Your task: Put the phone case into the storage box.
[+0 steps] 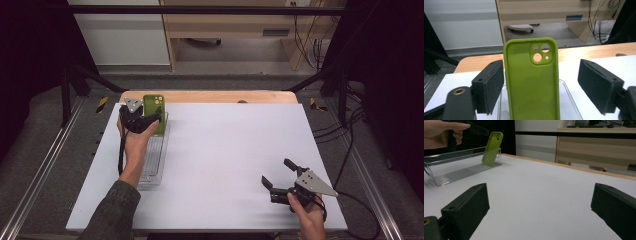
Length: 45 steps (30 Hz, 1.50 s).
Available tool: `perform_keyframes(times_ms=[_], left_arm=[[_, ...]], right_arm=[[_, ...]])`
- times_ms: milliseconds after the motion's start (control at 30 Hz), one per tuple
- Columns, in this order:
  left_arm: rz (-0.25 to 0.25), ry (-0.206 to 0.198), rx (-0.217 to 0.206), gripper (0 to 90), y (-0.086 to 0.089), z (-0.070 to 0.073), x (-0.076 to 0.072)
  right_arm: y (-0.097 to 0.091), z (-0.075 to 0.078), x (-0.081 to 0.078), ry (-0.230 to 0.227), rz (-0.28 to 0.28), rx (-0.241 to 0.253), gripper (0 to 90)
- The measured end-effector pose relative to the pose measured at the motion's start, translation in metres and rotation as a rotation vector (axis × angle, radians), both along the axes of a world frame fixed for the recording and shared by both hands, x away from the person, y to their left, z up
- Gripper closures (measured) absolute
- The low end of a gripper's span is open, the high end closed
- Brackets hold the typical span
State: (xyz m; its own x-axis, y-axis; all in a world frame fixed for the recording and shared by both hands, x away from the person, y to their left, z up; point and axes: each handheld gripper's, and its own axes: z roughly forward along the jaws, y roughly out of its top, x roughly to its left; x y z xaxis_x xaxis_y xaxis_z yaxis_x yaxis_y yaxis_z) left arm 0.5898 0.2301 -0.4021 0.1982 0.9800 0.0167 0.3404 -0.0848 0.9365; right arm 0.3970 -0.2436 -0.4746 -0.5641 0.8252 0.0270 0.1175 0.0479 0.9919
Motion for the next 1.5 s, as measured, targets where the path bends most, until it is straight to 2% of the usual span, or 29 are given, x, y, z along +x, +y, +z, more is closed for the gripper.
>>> perform_keyframes(times_ms=[867,1500], left_arm=[[-0.069,-0.002,-0.02,9.2,-0.01,0.004,-0.005],[-0.183,0.013,-0.017,4.2,-0.034,0.01,-0.016]], right_arm=[[0.001,0.0,0.0,0.004,0.007,-0.003,1.8],[0.001,0.0,0.0,0.003,0.009,-0.005,1.8]])
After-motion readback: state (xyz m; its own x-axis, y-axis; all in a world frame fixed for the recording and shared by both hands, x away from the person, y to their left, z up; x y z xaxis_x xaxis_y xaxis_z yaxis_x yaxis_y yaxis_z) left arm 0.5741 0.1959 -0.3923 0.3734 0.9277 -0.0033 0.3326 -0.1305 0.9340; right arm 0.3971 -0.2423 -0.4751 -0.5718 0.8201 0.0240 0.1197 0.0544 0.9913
